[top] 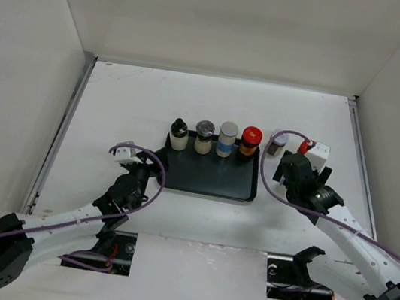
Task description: Organize the condiment bottles
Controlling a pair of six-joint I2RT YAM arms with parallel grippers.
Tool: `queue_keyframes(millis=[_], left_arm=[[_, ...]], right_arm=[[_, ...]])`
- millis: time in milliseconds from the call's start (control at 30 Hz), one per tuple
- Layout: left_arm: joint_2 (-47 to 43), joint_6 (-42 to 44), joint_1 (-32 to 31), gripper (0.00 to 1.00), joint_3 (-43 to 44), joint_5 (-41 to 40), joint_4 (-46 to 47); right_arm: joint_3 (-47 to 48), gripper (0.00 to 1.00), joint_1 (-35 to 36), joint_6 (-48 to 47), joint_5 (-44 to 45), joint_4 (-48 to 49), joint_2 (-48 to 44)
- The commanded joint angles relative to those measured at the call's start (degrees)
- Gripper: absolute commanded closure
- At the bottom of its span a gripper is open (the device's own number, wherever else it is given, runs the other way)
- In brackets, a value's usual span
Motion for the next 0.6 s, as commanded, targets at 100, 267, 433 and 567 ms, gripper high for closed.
queue_keyframes(millis=[100, 267, 433, 567], left_arm=[[0.06, -0.72, 0.48, 0.35, 0.48, 0.11, 2.52], [1.92, -0.98, 0.57, 0.33, 1.0, 0.37, 2.61], [1.83, -1.16, 1.27, 0.26, 0.65, -0.77, 2.61], [-2.03, -1.77, 1.97, 0.11, -0.75, -3.48, 2.61]], right_arm=[[-1.49, 0.11, -3.51, -2.52, -2.08, 9.89, 0.1], [-2.01, 0.26, -4.57, -3.4, -4.37, 15.17, 0.9], [-0.61, 0.47, -4.31, -5.07, -3.33, 16.24, -1.29], [4.03, 0.55, -1.94, -5.95, -1.83, 12.47, -5.43]])
